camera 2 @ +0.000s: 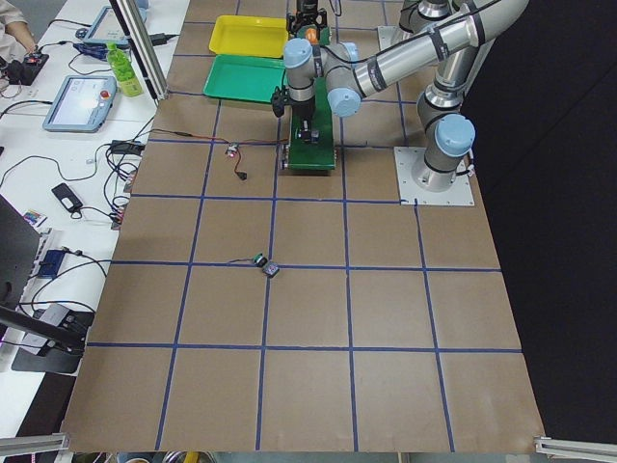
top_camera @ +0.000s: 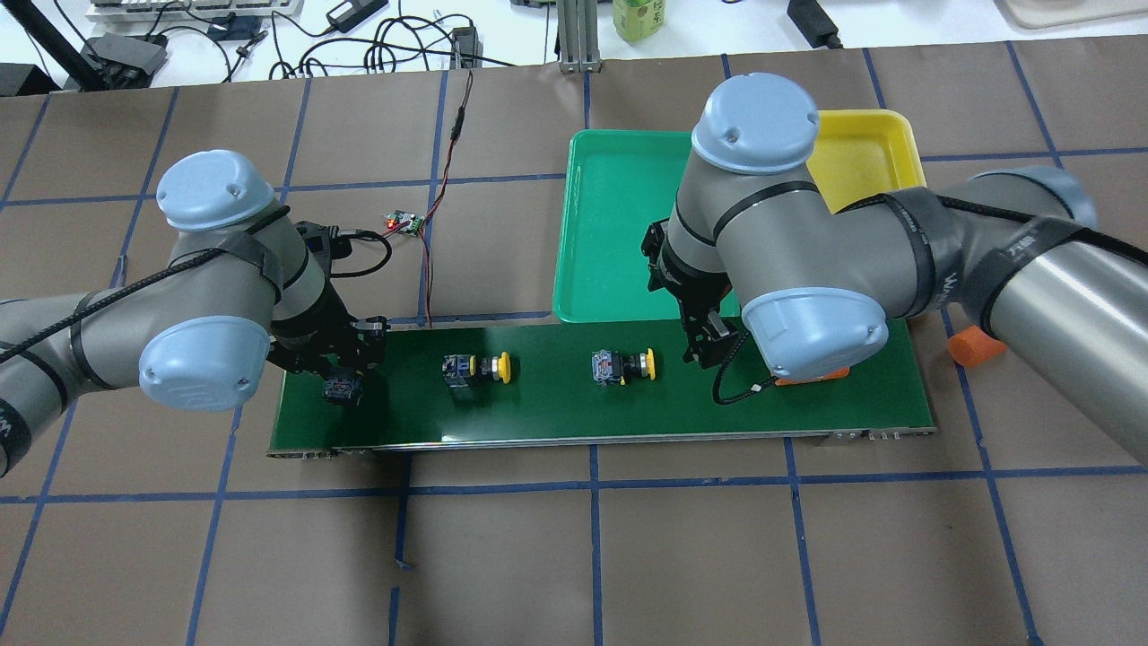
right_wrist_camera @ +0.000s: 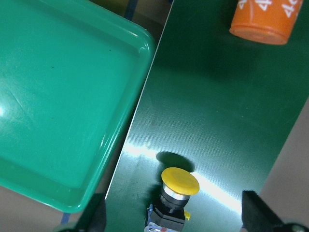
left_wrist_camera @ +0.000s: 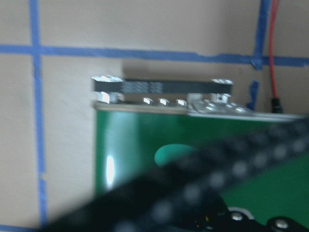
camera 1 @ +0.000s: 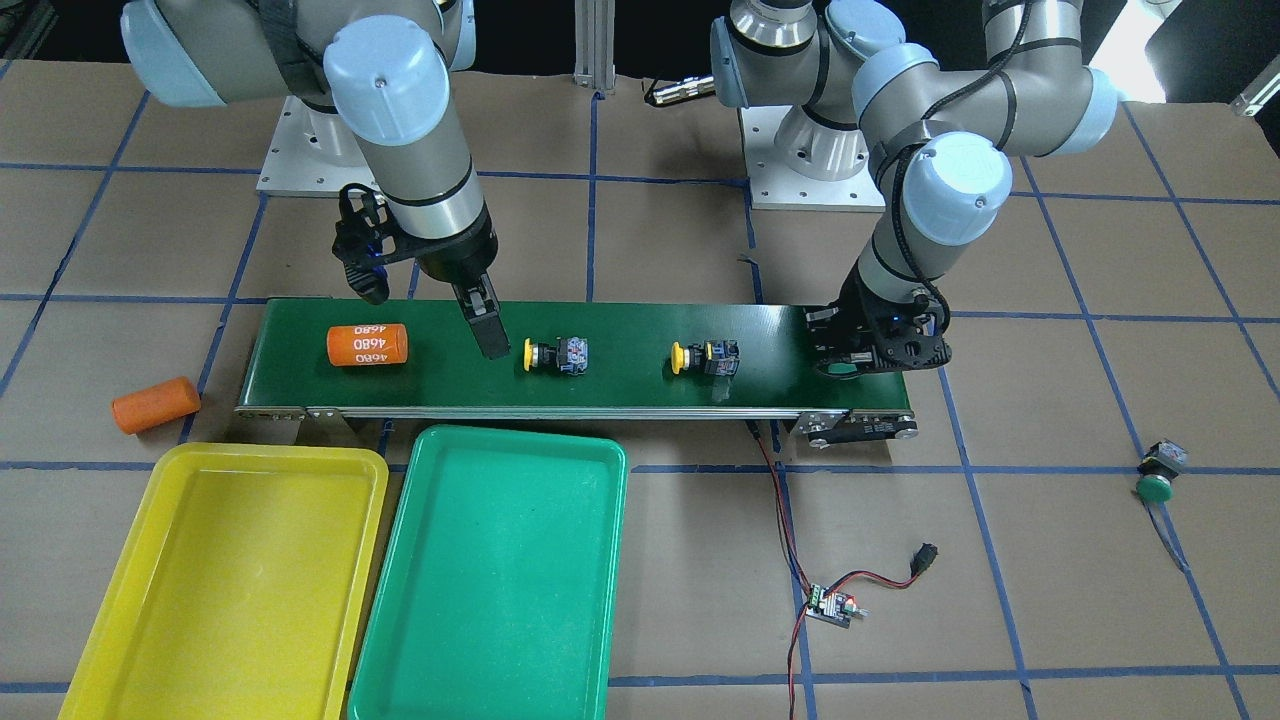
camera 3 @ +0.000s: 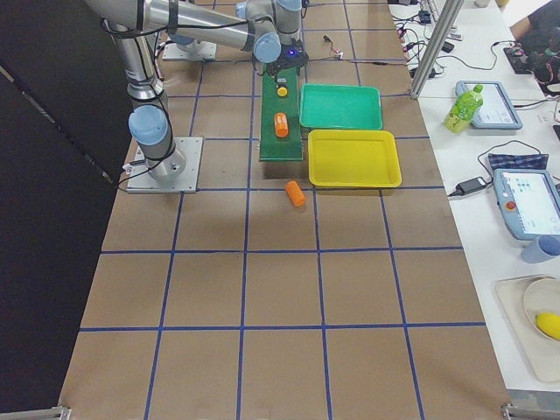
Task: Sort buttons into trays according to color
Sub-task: 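Place the green button on the belt while the right grasps a yellow button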
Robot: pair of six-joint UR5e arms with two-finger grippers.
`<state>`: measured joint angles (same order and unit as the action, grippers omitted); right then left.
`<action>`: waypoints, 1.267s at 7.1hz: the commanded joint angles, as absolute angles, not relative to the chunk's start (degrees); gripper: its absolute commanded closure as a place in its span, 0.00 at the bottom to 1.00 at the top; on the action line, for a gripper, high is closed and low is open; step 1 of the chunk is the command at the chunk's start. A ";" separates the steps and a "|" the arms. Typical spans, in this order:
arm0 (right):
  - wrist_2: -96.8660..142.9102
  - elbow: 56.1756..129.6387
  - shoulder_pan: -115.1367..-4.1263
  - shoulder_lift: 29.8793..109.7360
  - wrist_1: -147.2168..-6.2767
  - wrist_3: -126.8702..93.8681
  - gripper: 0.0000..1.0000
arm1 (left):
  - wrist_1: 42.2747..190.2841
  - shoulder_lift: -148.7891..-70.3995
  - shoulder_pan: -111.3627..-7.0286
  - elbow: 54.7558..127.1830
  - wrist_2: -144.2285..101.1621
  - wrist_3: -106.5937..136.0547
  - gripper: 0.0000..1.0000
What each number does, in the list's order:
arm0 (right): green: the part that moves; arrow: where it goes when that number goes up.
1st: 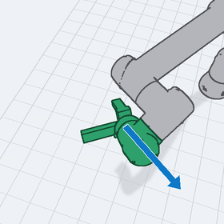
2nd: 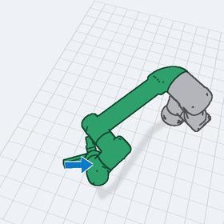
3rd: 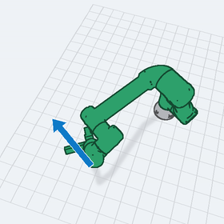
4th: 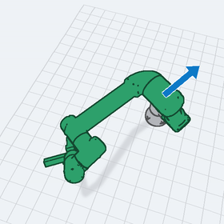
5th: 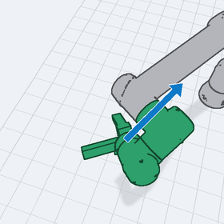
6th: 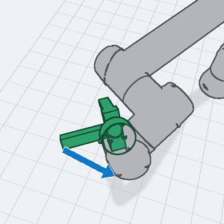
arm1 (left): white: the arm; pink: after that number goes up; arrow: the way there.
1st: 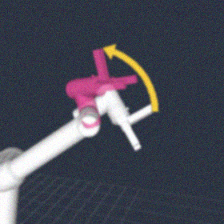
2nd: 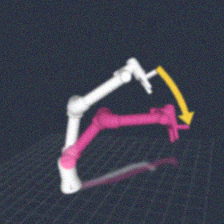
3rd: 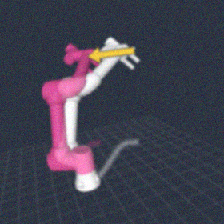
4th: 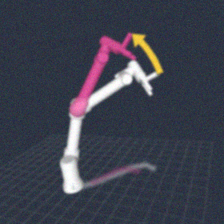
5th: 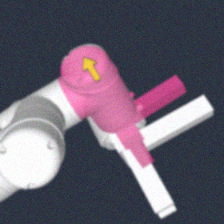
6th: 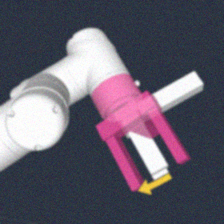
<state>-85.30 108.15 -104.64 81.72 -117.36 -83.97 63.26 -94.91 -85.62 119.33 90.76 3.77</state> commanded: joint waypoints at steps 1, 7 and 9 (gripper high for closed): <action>-85.43 108.19 -105.21 78.24 -118.30 -84.29 0.00 | 63.10 -96.15 -86.05 119.97 90.00 6.24 0.27; -84.99 108.54 -105.82 74.88 -118.21 -84.20 0.01 | 70.22 -102.19 -67.56 102.69 90.88 -8.48 0.00; -85.43 110.64 -105.82 74.88 -118.30 -83.33 0.75 | 69.43 -108.25 -59.19 96.02 90.70 -25.30 0.00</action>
